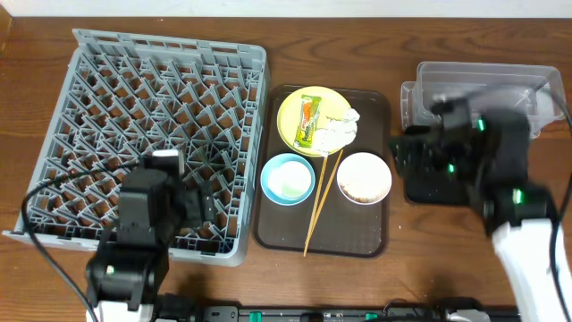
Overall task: Sort waste into correct bins and load items into the dishwasher
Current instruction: 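Reach the right gripper to the yellow plate and grasp the crumpled foil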
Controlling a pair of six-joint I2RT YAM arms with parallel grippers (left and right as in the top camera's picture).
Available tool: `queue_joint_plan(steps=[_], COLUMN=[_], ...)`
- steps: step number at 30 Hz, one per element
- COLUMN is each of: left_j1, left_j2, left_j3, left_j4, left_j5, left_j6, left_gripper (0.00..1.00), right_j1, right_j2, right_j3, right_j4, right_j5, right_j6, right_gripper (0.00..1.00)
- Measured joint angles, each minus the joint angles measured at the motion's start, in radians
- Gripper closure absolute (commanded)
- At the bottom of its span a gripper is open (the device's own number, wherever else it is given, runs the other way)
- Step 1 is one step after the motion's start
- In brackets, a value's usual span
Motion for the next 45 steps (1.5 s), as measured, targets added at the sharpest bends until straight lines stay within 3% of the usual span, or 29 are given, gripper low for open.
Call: queue_joint_plan(steps=[5,9,12,17,26,35,38,41,45], left_j1=[0.0,0.0,0.0,0.0,0.0,0.0,0.0,0.0,0.0], left_j2=[0.047,0.053,0.053,0.053,0.053,0.053,0.053,0.053,0.053], left_j3=[0.011,0.011,0.011,0.011,0.011,0.011,0.011,0.011,0.011], left_j4=[-0.006,-0.01,-0.011,-0.011,-0.011,-0.011,-0.011,-0.011,-0.011], left_j5=[0.0,0.0,0.0,0.0,0.0,0.0,0.0,0.0,0.0], left_j6=[0.0,0.0,0.0,0.0,0.0,0.0,0.0,0.0,0.0], left_gripper=[0.09,0.09,0.09,0.09,0.09,0.09,0.09,0.09,0.09], right_j1=[0.065,0.077,0.083,0.145,0.318,0.361,0.364,0.364,0.364], right_j2=[0.224,0.315,0.357,0.443,0.639,0.801,0.847,0.869,0.868], right_j3=[0.237,0.282,0.283,0.285,0.285,0.285,0.285,0.285,0.286], right_j4=[-0.17,-0.095,-0.031,0.04,0.119,0.192,0.192,0.192,0.195], right_j5=[0.022,0.0,-0.046,-0.027,0.238,0.321,0.336,0.349,0.354], right_j6=[-0.148,-0.169,-0.168,-0.147,-0.076,0.047,0.09,0.121,0.145], right_gripper=[0.01,0.01,0.08,0.12,0.26,0.33,0.43,0.69,0.9])
